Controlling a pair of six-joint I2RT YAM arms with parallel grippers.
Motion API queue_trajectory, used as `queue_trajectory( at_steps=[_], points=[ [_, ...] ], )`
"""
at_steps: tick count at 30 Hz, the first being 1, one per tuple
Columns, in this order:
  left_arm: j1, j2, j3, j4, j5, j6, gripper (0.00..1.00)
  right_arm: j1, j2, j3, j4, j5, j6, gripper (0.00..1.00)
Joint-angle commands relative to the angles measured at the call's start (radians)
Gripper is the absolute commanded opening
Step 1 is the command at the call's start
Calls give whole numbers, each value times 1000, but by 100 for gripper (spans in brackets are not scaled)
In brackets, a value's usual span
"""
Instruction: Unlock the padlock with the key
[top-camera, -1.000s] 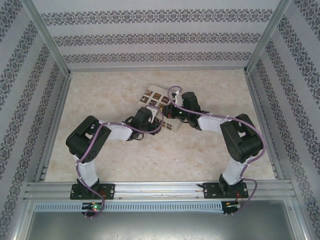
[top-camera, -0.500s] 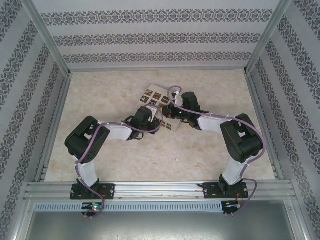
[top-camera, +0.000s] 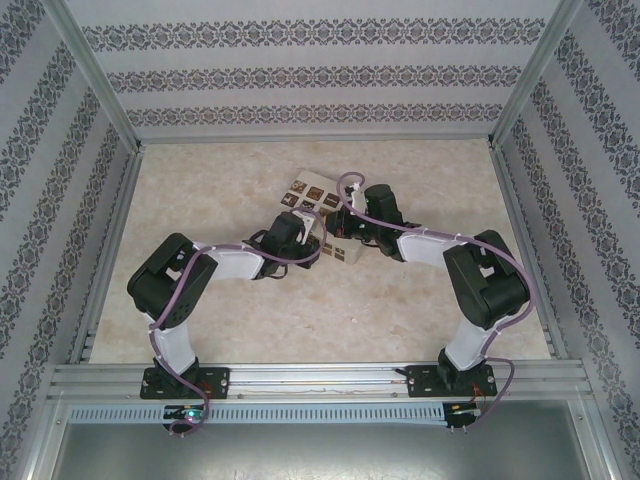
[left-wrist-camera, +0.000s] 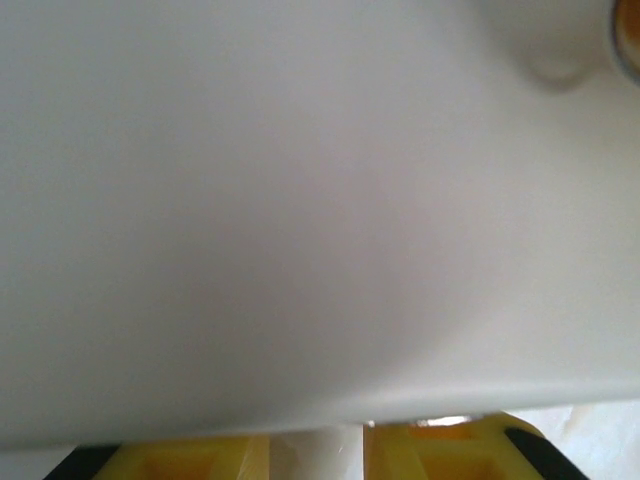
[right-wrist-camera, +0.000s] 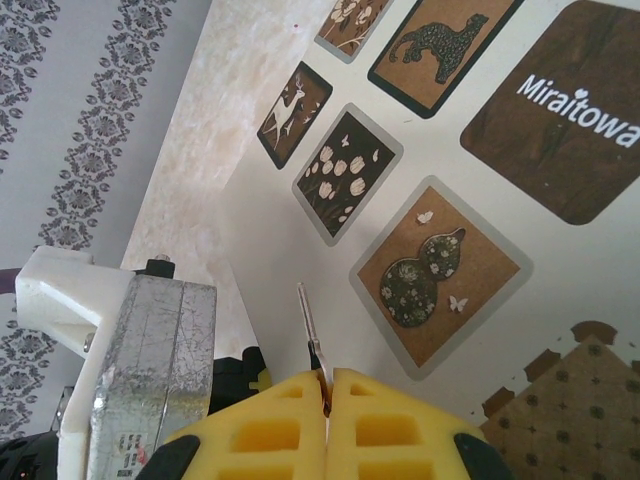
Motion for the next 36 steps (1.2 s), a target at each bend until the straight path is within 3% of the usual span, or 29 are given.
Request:
queue_trajectory(
  at_steps=[1, 13, 25, 30, 36],
  points=[
    [-11, -61, 42, 20, 31, -25, 24, 5, -42, -20, -26, -28, 6, 0],
    [-12, -109, 67, -84, 181, -182, 20, -33, -236, -118, -25, -34, 0, 0],
    [-12, -149, 98, -156, 255, -330, 19, -39, -554, -352, -89, 17, -124, 0],
    [-12, -149, 97, -153, 270, -377, 18, 17, -655, -455, -99, 100, -196, 0],
    [-13, -148, 88, -108, 296, -443, 18, 152, -661, -535, -60, 271, -305, 0]
  ],
)
